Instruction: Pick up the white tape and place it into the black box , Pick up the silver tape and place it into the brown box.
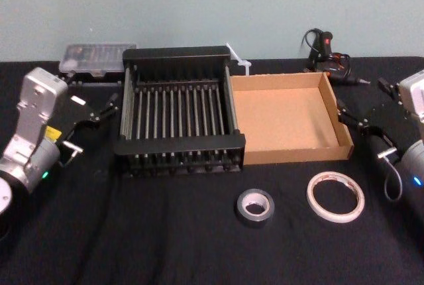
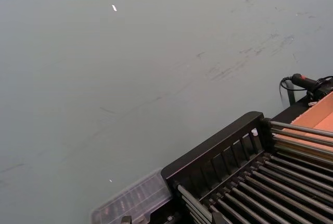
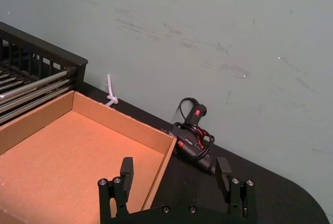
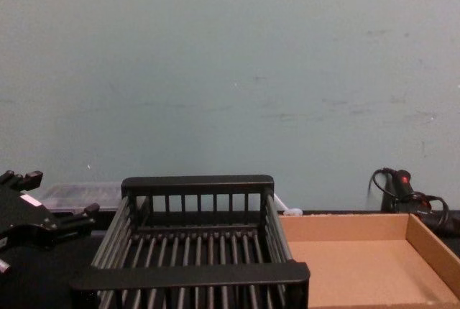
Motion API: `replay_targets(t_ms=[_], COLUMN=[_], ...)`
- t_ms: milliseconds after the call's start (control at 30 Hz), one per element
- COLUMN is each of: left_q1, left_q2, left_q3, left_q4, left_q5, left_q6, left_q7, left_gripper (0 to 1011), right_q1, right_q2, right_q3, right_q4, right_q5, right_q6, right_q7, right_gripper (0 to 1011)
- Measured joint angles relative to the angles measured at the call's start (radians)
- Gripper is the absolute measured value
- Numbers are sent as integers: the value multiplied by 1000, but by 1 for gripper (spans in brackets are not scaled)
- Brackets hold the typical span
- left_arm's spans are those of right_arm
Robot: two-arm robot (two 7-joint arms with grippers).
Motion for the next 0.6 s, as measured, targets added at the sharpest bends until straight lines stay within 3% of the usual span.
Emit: replay_targets(t_ms=[333,600], left_q1=[0,0], left_q2=[0,0], left_q3=[0,0], left_q4=[0,0], left_q5=[0,0], left_q6=[0,0], left_q7=[0,0], left_gripper=[1001,1001], right_q1=[-68,-154], right_q2=[18,56], right_q3=[49,111], right_q4=[-69,-175], right_q5=[47,121], right_q6=[34,99], right_q7=[38,86], right_gripper=[1002,1002])
